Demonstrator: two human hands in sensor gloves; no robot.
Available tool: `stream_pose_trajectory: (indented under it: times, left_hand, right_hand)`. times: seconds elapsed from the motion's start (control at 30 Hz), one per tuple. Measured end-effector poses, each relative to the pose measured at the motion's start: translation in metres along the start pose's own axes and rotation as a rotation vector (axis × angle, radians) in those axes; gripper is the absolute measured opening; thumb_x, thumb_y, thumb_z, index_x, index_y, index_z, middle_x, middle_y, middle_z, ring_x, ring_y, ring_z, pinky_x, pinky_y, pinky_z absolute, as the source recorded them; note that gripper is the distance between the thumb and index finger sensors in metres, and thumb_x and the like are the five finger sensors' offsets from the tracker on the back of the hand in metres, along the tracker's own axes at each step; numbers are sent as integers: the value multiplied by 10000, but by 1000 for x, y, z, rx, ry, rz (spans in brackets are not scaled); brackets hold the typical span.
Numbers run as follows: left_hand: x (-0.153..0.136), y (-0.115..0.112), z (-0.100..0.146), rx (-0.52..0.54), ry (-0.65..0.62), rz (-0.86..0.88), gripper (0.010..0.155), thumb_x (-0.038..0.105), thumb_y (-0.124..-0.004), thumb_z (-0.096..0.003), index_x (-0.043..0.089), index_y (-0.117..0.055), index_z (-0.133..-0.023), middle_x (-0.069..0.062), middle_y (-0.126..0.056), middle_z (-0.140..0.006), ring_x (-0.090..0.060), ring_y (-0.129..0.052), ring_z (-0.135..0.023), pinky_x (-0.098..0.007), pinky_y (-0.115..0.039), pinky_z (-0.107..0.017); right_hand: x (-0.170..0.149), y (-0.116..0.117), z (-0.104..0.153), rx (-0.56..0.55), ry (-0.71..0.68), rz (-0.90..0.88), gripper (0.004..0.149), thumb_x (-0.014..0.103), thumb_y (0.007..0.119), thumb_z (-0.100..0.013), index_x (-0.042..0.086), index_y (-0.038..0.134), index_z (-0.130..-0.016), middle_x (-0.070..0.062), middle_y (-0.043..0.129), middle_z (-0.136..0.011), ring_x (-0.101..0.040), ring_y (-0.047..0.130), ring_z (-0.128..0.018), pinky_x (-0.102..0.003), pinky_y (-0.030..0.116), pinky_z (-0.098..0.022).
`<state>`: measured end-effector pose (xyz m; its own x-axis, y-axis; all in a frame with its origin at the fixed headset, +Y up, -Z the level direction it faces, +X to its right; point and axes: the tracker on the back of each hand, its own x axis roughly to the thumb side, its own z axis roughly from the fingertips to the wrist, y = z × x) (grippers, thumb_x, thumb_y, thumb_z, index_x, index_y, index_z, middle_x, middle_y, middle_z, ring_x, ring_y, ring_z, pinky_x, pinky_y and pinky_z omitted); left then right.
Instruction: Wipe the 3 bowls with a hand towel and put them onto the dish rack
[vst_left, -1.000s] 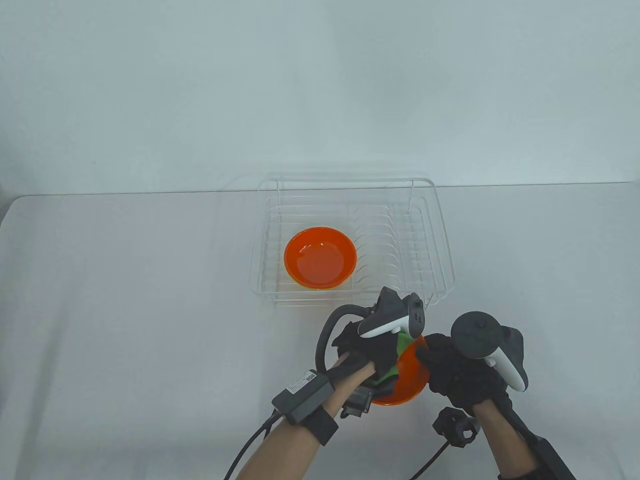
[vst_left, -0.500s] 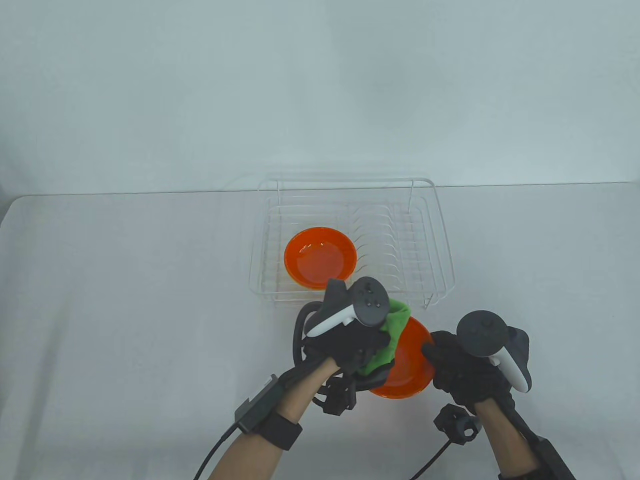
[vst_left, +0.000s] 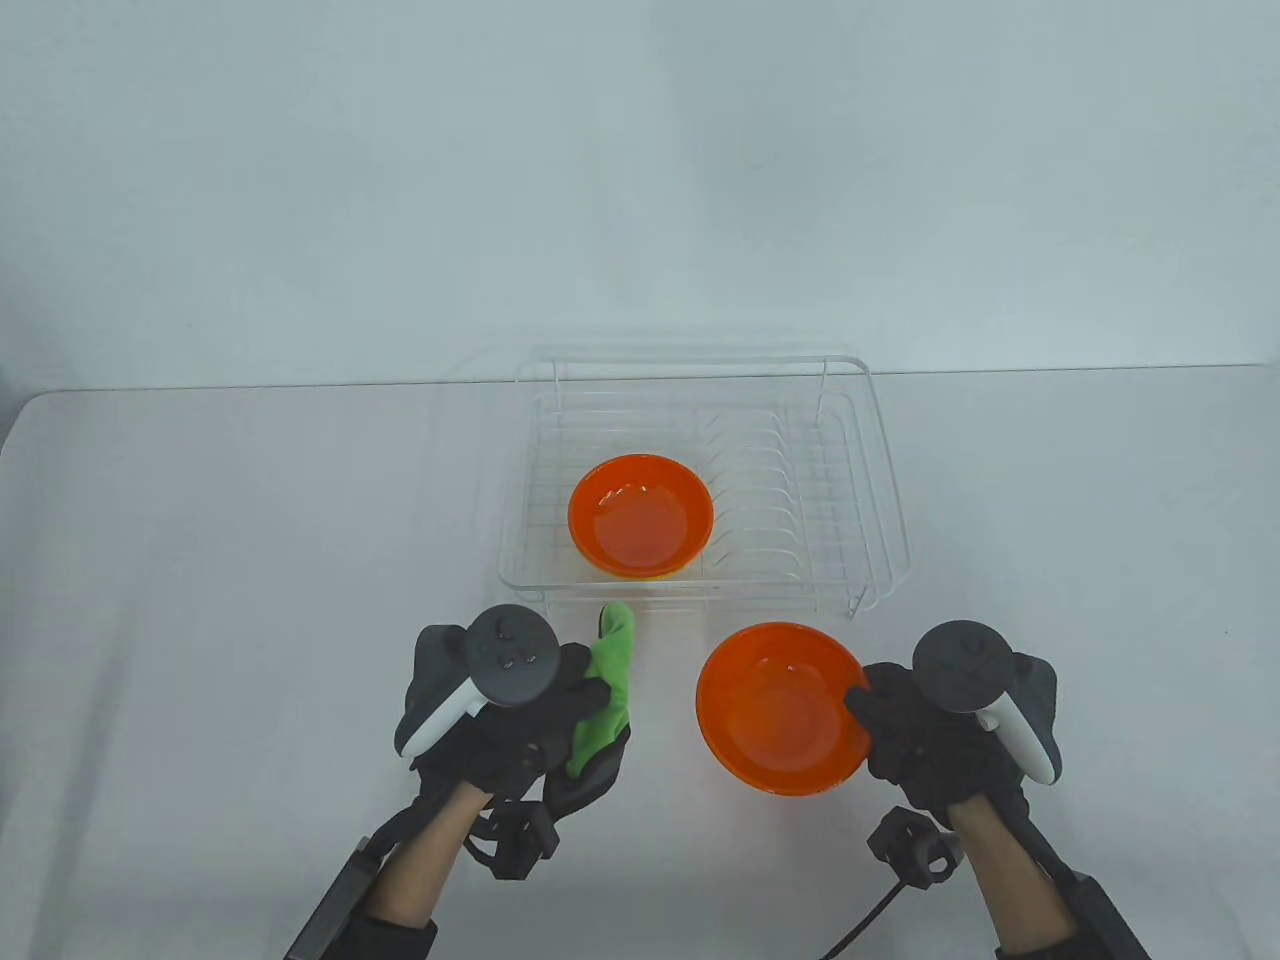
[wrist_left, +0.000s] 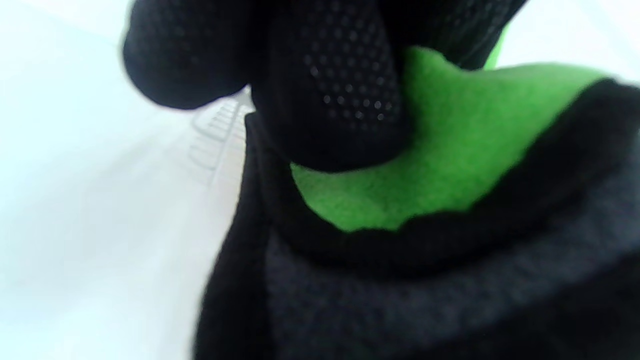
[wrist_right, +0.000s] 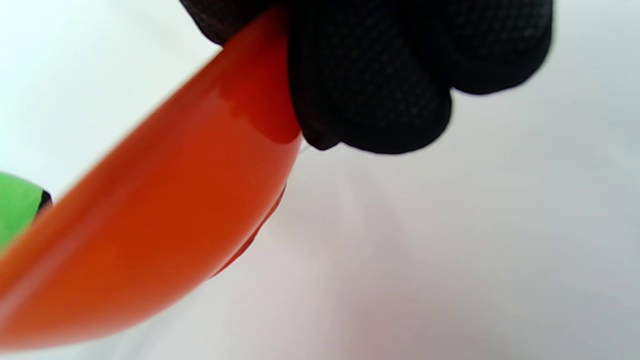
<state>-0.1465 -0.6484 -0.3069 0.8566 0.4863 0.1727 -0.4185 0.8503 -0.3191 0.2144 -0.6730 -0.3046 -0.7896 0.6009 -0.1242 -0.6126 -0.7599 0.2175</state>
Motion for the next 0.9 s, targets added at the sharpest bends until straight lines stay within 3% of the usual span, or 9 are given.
stream_pose_trajectory:
  times: [0.27,0.47,0.7,0.9]
  left_hand:
    - [-15,-10,0,-4,-6,30,491,371,-747,-526,67,-741,-912,-62,-944,-617,-86,-1029,-283,-306,-885,-317]
    - [-19,-12,1,-5,-20,42,492,372,-746,-526,70,-738,-914,-59,-944,-618,-85,-1029,-285,-307,-885,-318]
    - [-24,-16,2,4,-17,39,492,372,-746,-525,69,-739,-912,-60,-945,-615,-84,-1030,-283,-308,-886,-319]
    - [-24,-20,2,-8,-17,40,492,372,-746,-524,69,-740,-912,-61,-945,-615,-83,-1030,-284,-309,-886,-319]
  right_hand:
    - [3,-3,0,-17,26,3,496,299,728,-556,-73,732,-883,-138,990,-496,-148,1011,-297,-367,872,-289]
    - [29,-18,-15,-44,25,-2,498,301,725,-557,-74,732,-884,-138,990,-494,-147,1011,-296,-367,872,-288]
    - [89,-32,-65,-70,12,4,503,307,720,-560,-75,732,-886,-133,989,-497,-145,1010,-299,-366,871,-290]
    - [121,-24,-113,-65,47,-18,507,310,715,-562,-76,731,-892,-134,989,-501,-144,1008,-306,-366,869,-296]
